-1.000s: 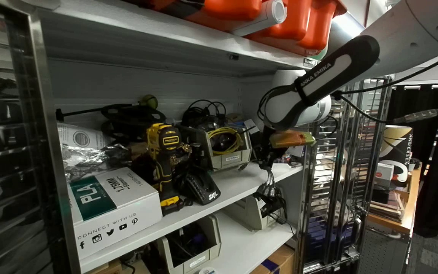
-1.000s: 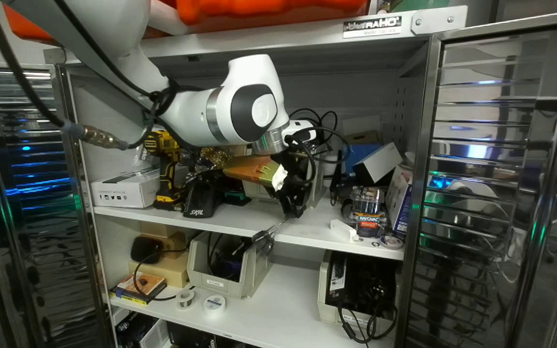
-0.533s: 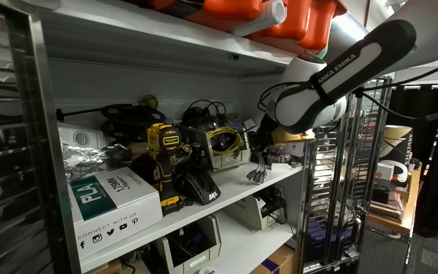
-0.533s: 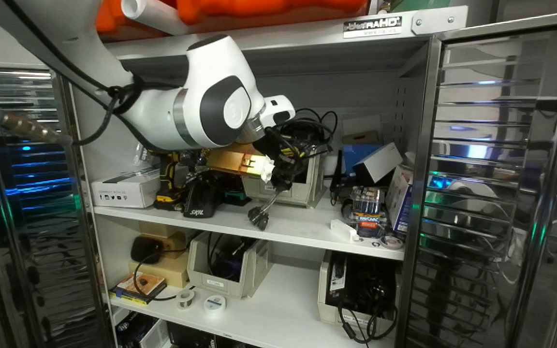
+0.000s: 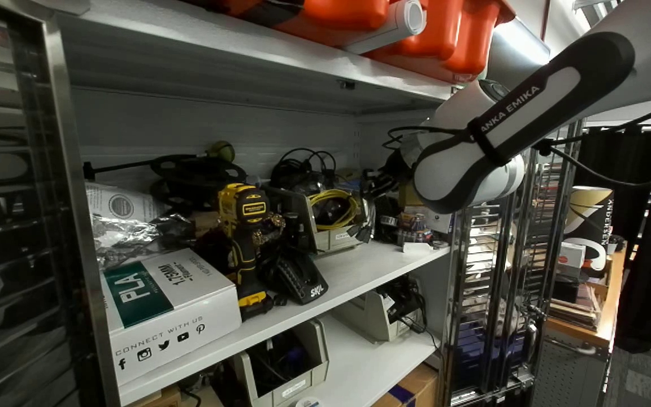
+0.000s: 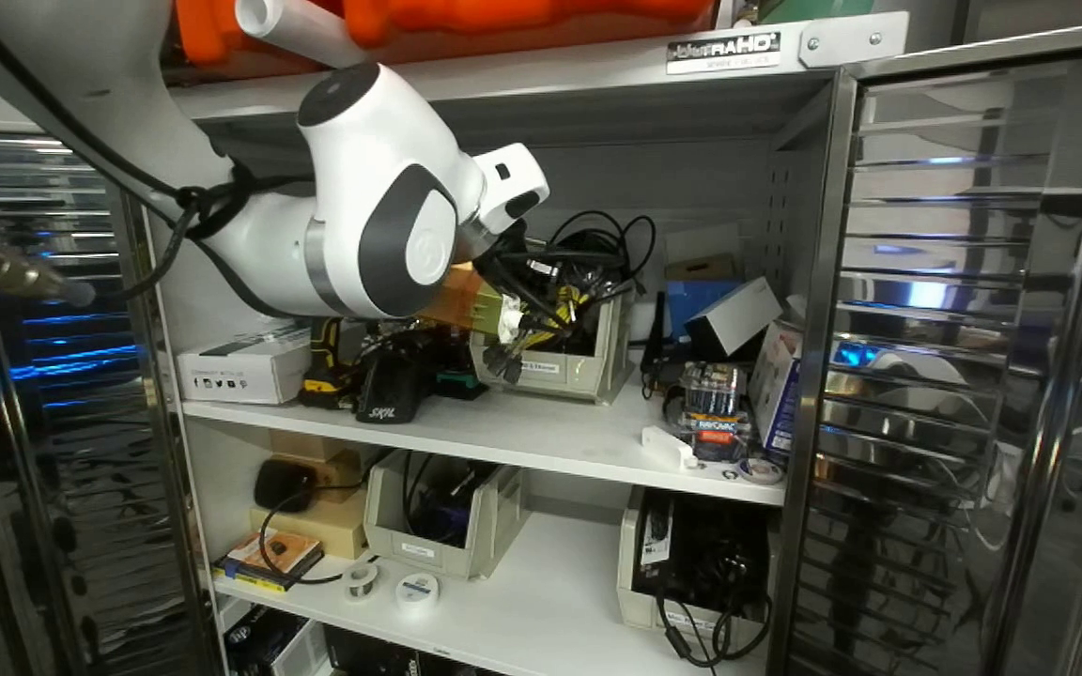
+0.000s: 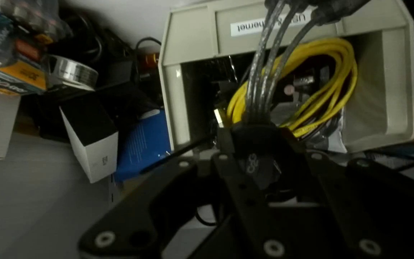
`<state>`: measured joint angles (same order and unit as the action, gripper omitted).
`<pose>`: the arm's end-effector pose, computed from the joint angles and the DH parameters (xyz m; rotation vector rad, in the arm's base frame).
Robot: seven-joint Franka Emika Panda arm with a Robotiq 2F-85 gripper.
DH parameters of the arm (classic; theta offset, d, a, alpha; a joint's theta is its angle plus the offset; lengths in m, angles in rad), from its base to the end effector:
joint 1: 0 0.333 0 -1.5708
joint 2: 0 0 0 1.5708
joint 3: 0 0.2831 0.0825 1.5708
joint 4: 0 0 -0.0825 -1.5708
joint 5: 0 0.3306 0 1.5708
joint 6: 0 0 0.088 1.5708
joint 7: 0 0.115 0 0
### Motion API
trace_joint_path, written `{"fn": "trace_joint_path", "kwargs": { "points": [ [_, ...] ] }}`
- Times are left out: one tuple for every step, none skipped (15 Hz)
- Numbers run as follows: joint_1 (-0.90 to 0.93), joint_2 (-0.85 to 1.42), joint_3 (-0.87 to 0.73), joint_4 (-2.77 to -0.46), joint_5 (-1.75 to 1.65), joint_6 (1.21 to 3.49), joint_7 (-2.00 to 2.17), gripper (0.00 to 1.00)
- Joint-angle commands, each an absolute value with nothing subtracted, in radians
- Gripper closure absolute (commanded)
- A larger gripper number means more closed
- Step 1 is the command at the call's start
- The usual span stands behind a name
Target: Pick up the cable and put it in the tool box
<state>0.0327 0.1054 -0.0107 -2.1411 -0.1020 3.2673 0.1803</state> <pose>0.5647 0.0230 0.4779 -2.6901 0.0663 -1.5027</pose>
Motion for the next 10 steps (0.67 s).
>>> {"fn": "trace_joint_path", "kwargs": {
  "points": [
    [0.003,0.126,0.054,-2.116,-0.045,3.386,0.215,0.84],
    [-0.005,0.138,0.071,-2.105,-0.048,3.413,0.228,0.84],
    [-0.015,0.149,0.086,-2.095,-0.062,3.433,0.248,0.84],
    [-0.024,0.167,0.095,-2.08,-0.069,3.454,0.267,0.84],
    [-0.038,0.185,0.112,-2.064,-0.085,3.48,0.286,0.84],
    [-0.042,0.208,0.11,-2.042,-0.085,3.495,0.292,0.84],
    [-0.047,0.23,0.106,-2.019,-0.083,3.511,0.293,0.84],
    [-0.049,0.253,0.1,-1.993,-0.076,3.522,0.291,0.84],
    [-0.052,0.275,0.093,-1.966,-0.068,3.534,0.289,0.84],
    [-0.057,0.296,0.09,-1.939,-0.063,3.54,0.289,0.83]
  ]
}}
